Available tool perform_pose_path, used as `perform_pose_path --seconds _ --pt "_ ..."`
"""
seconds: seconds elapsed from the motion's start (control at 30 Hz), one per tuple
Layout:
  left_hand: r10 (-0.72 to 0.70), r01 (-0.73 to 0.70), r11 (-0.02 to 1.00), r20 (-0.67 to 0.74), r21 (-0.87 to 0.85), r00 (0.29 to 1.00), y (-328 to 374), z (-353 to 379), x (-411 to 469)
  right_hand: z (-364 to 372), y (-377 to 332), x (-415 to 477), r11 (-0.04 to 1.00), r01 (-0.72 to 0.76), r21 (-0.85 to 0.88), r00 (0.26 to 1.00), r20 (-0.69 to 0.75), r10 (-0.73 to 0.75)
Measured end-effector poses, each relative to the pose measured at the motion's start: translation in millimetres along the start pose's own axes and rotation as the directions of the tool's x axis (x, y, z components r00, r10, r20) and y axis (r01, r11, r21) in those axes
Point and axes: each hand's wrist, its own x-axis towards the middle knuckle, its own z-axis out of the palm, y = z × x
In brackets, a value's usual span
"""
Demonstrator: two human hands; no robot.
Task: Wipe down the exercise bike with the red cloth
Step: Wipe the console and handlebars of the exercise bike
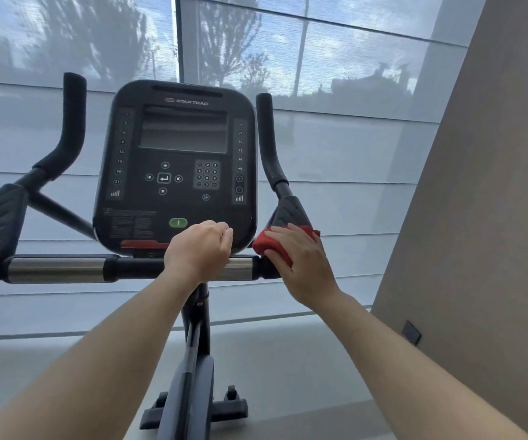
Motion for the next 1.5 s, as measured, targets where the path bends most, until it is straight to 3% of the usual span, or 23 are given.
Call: perform_pose_path --seconds 0.2,0.3,0.37,0.47,0.6,0.8,0.87,1.03,1.23,1.33,1.5 --pt "-0.009 0.009 1.0 0.002 -0.009 1.0 -2 1 0 10 -7 -14 0.999 -0.025 0.047 0.995 -0.098 0.03" --pt "-0.014 0.013 1.0 0.023 0.005 1.0 0 -2 3 3 -3 3 1.0 -0.013 -0.013 1.0 -0.006 0.013" --pt "-0.025 0.025 1.0 0.046 0.014 0.999 1 -3 2 -1 -4 25 0.994 -0.092 -0.067 0.991 0.092 0.098" --pt "-0.024 0.024 1.0 0.042 0.017 0.999 -2 0 0 2 -9 36 0.985 -0.155 -0.082 0.983 0.085 0.162" --pt "-0.013 0.013 1.0 0.057 0.012 0.998 -3 0 4 4 -6 10 0.997 -0.047 -0.054 0.997 0.054 0.05" --pt "-0.019 0.016 0.999 0.077 0.037 0.997 -3 1 4 -26 16 24 0.981 0.154 -0.121 0.947 0.3 -0.112" --pt "-0.01 0.008 0.999 0.075 0.034 0.997 -3 1 3 -23 18 22 0.983 0.151 -0.102 0.964 0.235 -0.124" --pt "0.025 -0.025 0.999 0.011 0.026 1.0 -1 3 -2 4 13 4 0.997 0.081 -0.01 0.992 -0.092 -0.082" --pt "-0.016 0.015 1.0 0.026 0.02 1.0 -3 2 -1 2 10 26 1.0 -0.018 -0.001 0.998 -0.056 0.018" --pt "-0.047 0.047 0.999 0.041 0.002 0.998 -4 2 0 4 10 15 0.999 0.022 0.028 0.998 -0.065 -0.02" --pt "-0.055 0.075 0.972 0.095 -0.222 0.994 -6 -11 3 -10 12 23 0.978 0.103 0.182 0.992 -0.094 -0.086"
